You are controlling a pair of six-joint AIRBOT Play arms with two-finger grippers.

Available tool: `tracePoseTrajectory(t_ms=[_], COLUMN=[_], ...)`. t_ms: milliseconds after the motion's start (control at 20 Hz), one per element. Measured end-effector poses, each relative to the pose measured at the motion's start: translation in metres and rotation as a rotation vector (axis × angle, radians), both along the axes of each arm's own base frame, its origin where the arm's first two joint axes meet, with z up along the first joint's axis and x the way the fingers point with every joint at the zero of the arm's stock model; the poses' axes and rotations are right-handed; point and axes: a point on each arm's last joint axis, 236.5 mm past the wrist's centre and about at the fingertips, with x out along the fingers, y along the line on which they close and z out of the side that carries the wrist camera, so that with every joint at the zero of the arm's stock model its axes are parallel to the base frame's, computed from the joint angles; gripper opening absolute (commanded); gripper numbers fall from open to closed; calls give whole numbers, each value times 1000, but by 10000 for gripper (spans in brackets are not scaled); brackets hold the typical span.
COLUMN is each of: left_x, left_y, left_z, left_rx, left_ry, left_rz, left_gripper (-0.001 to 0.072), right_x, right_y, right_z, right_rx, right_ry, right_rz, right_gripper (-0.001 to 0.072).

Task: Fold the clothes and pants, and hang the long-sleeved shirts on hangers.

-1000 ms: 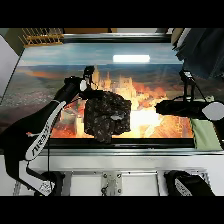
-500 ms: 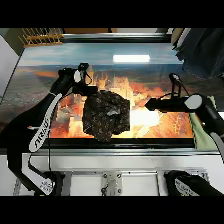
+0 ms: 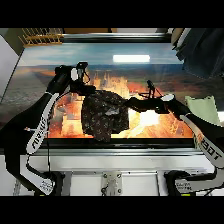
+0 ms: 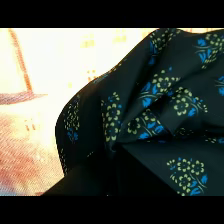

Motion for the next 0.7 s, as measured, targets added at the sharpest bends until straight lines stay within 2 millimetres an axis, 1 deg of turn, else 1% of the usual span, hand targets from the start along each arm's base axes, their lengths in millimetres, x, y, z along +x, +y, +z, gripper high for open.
tracePoseTrajectory(t_ms=[150, 200, 300, 350, 400, 450, 500, 550, 600, 650, 700], left_x=[0, 0, 0, -1, 0, 0, 1, 3, 6, 7, 6], left_y=[0, 0, 0, 0, 0, 1, 1, 1, 0, 0, -1], left_z=[0, 0, 0, 0, 2, 8, 18, 35, 57, 84, 117], left_rx=[0, 1, 1, 3, 2, 1, -2, -9, -17, -25, -36], left_ry=[0, 0, 0, 1, -3, -15, -35, -71, -118, -169, -231], left_rz=[-1, -2, -3, -6, -10, -17, -24, -34, -45, -58, -75], left_gripper=[7, 7, 8, 7, 7, 7, 7, 7, 7, 8, 7], right_x=[-2, -3, -3, -3, -2, 1, 6, 11, 18, 22, 23], right_y=[18, 22, 27, 28, 29, 30, 31, 30, 29, 28, 27], right_z=[-8, -11, -14, -14, -12, -5, 8, 28, 53, 81, 113], right_rx=[20, 22, 20, 17, 12, 11, 7, -1, -15, -28, -36], right_ry=[2, 2, -2, -14, -35, -65, -107, -164, -236, -306, -379], right_rz=[17, 21, 31, 40, 54, 67, 83, 104, 125, 147, 165], right_gripper=[495, 397, 38, 13, 12, 12, 11, 11, 11, 11, 11])
